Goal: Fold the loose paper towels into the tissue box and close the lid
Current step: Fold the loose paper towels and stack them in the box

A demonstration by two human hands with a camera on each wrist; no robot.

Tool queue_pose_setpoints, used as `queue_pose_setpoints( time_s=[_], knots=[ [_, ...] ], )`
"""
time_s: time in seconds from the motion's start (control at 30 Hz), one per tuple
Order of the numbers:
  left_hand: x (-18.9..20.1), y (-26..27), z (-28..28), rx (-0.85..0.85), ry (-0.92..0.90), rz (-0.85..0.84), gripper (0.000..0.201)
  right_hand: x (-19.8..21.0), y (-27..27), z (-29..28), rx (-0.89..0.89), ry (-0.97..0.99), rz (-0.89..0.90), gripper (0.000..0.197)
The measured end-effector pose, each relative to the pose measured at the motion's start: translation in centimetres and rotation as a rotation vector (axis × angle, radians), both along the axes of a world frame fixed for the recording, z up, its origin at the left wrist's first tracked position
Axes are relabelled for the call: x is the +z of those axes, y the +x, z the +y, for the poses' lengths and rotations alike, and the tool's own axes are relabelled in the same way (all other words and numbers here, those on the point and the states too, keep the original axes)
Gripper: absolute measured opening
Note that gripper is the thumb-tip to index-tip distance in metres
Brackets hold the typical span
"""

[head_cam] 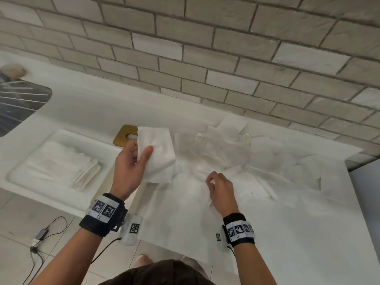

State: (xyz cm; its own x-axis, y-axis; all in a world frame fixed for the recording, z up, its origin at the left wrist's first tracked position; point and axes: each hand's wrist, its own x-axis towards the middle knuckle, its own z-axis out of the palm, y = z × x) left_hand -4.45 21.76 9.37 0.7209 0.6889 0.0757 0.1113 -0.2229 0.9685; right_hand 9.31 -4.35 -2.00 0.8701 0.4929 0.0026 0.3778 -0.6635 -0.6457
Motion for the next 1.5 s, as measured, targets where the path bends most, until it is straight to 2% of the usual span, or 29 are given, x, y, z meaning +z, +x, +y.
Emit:
queue_pose_setpoints(
  time_s=[0.07,0.1,0.2,0.3,0.43,0.47,0.53,0.6,0.7,0.77,0.83,0.97,1.03,1.13,1.17,1.2,1.27,1.3,1.37,1.5],
  knots=[
    [-0.4,-0.5,-0.1,-0.049,0.023,0.038,0.028,1.5,0.2,0.6,-0.13,0.234,0.074,0.021],
    [-0.3,-0.6,-0.5,-0.067,0.035,0.043,0.028,2.6,0.2,0.8,-0.203,0.367,0.167,0.017],
    [-0.6,-0.6,-1.4,-0.147,0.157,-0.02,0.054,6.1,-0.6,1.3,-0.269,0.732,0.518,0.008],
    [-1.3,0.2,-1.9,-0.239,0.255,0.073,0.033,8.3,-1.4,1.4,-0.191,0.927,0.731,0.005],
    [-0.2,1.2,-3.9,-0.409,0.047,0.095,0.019,8.5,-2.6,2.0,-0.203,0.968,0.771,0.015],
    [0.1,1.5,-4.3,-0.447,0.019,0.088,0.023,8.2,-2.9,2.1,-0.214,0.962,0.754,0.017],
    [0.3,2.2,-4.9,-0.478,0.004,0.085,0.027,7.7,-3.4,2.1,-0.236,0.959,0.73,0.017],
    [0.3,2.8,-5.4,-0.481,0.021,0.085,0.019,7.7,-3.9,2.0,-0.271,0.931,0.723,0.018],
    [0.5,3.6,-6.2,-0.489,-0.009,0.083,0.016,7.2,-4.8,1.7,-0.204,0.809,0.686,0.037],
    [0.4,4.0,-6.7,-0.517,-0.032,0.068,0.018,6.9,-5.4,1.6,-0.145,0.784,0.726,0.051],
    [0.2,4.6,-7.2,-0.547,-0.032,0.061,0.02,7.2,-5.7,1.4,-0.144,0.859,0.783,0.047],
    [-0.5,5.5,-6.7,-0.545,0.011,0.104,0.026,7.4,-5.5,0.9,-0.369,1.037,0.932,0.032],
    [-0.3,5.7,-5.6,-0.547,0.089,0.172,0.029,6.1,-4.7,0.3,-0.486,1.023,0.898,0.035],
    [-0.4,6.0,-3.4,-0.549,0.288,0.32,0.03,4.2,-3.3,-0.9,-0.558,0.933,0.795,0.075],
    [-0.7,6.2,-2.7,-0.552,0.371,0.375,0.03,3.9,-2.9,-1.2,-0.541,0.884,0.74,0.08],
    [-1.0,6.3,-2.2,-0.553,0.448,0.425,0.029,4.2,-2.7,-1.4,-0.51,0.821,0.676,0.074],
    [-1.4,6.3,-1.9,-0.545,0.6,0.509,0.022,6.1,-2.3,-1.6,-0.422,0.667,0.525,0.042],
    [-1.4,6.2,-2.0,-0.546,0.652,0.534,0.025,6.6,-1.9,-1.7,-0.37,0.598,0.45,0.036],
    [-1.4,6.0,-2.7,-0.585,0.666,0.546,0.045,7.5,-1.0,-1.5,-0.271,0.499,0.342,0.042],
    [-1.3,6.3,-5.1,-0.693,0.668,0.454,0.094,8.9,0.7,-0.4,-0.011,0.372,0.188,0.041]
  ],
)
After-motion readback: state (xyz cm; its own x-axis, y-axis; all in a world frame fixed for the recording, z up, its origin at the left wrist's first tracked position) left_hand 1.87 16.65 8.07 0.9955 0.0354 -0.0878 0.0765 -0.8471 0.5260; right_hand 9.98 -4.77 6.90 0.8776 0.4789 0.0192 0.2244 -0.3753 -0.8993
